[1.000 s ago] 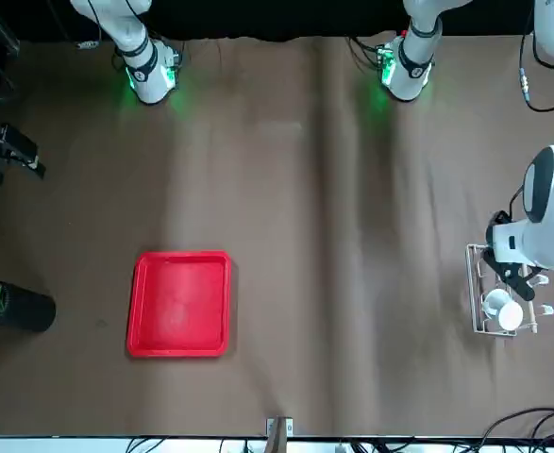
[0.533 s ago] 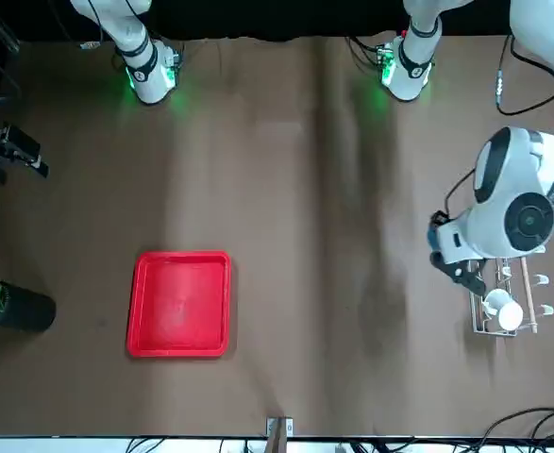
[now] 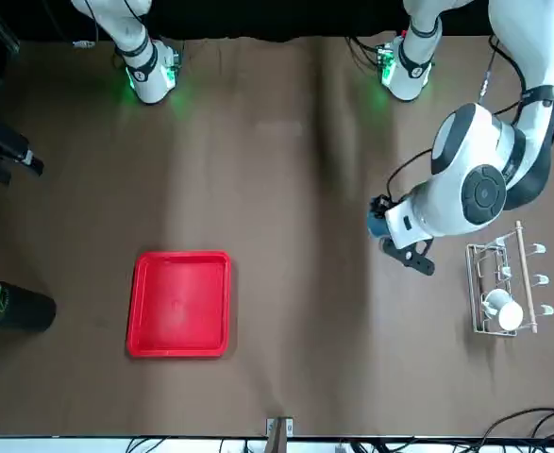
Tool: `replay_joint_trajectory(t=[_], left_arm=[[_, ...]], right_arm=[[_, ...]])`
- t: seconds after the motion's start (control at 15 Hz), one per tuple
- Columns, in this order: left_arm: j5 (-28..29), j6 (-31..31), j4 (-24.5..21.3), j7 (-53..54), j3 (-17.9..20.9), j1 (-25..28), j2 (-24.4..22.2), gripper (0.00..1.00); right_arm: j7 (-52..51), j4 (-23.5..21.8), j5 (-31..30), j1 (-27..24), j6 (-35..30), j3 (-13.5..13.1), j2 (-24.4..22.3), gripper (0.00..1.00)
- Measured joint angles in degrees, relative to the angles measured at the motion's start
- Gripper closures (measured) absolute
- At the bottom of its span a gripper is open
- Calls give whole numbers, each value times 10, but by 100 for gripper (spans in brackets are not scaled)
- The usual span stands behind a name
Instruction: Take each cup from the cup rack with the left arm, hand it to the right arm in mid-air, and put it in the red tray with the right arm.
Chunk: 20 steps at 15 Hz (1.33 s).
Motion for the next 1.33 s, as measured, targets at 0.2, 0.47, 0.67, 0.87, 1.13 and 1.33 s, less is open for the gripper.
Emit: replay_joint_trajectory(t=[0.2, 0.47, 0.67, 0.87, 1.13, 1.33], left_arm=[[-123, 11, 7, -29, -6, -2, 3, 21], [-217, 31, 14, -36, -7, -15, 16, 21], [-284, 72, 15, -40, -7, -35, 23, 21], [-349, 122, 15, -41, -7, -48, 31, 21], [-435, 201, 16, -41, -8, -77, 38, 21], [-496, 268, 33, -42, -8, -112, 50, 21]], right_arm=[[0, -2, 55, -14, -7, 0, 4, 0], [1, -3, 69, -20, -45, 0, 19, 0], [18, -6, 117, -25, -52, -1, 36, 0], [67, -9, 187, -24, -52, 1, 61, 0], [142, -11, 271, -21, -52, 3, 104, 0], [215, -11, 346, -19, -51, 4, 133, 0]])
